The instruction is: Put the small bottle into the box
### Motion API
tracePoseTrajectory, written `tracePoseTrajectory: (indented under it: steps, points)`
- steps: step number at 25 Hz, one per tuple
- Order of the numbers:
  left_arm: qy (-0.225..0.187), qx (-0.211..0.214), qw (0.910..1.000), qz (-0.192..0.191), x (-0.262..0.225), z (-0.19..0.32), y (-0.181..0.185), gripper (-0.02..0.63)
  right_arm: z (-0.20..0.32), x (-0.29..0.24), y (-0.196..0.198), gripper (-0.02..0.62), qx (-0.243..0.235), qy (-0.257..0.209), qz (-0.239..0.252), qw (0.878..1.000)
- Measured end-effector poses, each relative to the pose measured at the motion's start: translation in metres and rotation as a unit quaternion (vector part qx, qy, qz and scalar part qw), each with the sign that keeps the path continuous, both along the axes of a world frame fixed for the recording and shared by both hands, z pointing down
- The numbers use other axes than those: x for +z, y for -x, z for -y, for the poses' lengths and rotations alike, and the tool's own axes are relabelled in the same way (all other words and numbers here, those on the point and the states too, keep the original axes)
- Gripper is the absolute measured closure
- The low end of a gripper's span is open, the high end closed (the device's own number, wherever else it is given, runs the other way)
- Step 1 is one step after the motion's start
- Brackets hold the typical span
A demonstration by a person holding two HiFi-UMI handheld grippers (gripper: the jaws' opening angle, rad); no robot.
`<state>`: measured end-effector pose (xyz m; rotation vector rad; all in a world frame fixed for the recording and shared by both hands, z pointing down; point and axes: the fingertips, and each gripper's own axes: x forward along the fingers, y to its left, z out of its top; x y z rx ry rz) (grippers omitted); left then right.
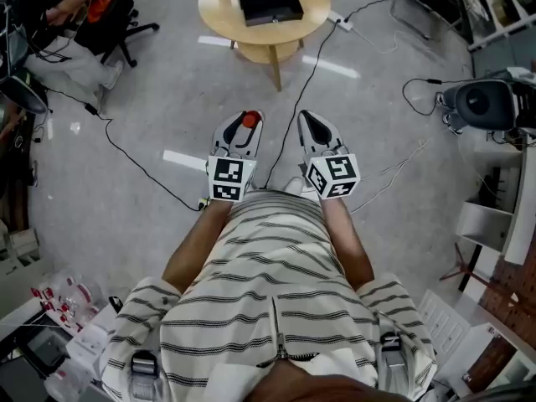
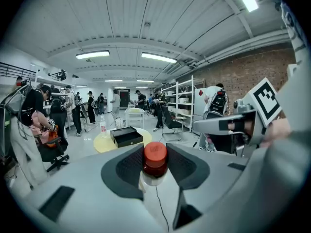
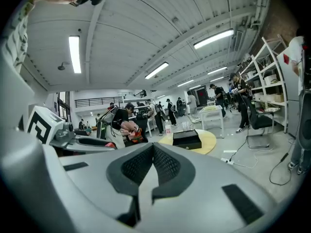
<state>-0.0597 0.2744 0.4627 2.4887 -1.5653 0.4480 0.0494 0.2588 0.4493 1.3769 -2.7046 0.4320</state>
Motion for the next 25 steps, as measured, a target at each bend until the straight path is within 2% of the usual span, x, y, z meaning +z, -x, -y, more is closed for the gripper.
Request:
tracePoseTrajectory:
  steps: [6, 19, 25]
  points:
    - [-0.004, -0.013, 0.9999, -0.004, 0.003, 0.0, -0.017, 0.451, 0.003, 0.0, -0.014, 0.577, -0.015, -0.006, -0.002, 1.0]
    - [-0.007, -0.051, 0.9986, -0.011, 0.002, 0.008, -0.078, 0.451, 0.01, 0.006, -0.069, 0.577, -0.048, -0.01, -0.001, 0.999]
    - [0.008, -0.052, 0.9986, -0.008, 0.013, 0.01, -0.084, 0.451, 0.017, 0.012, -0.072, 0.577, -0.055, -0.006, -0.001, 0.998]
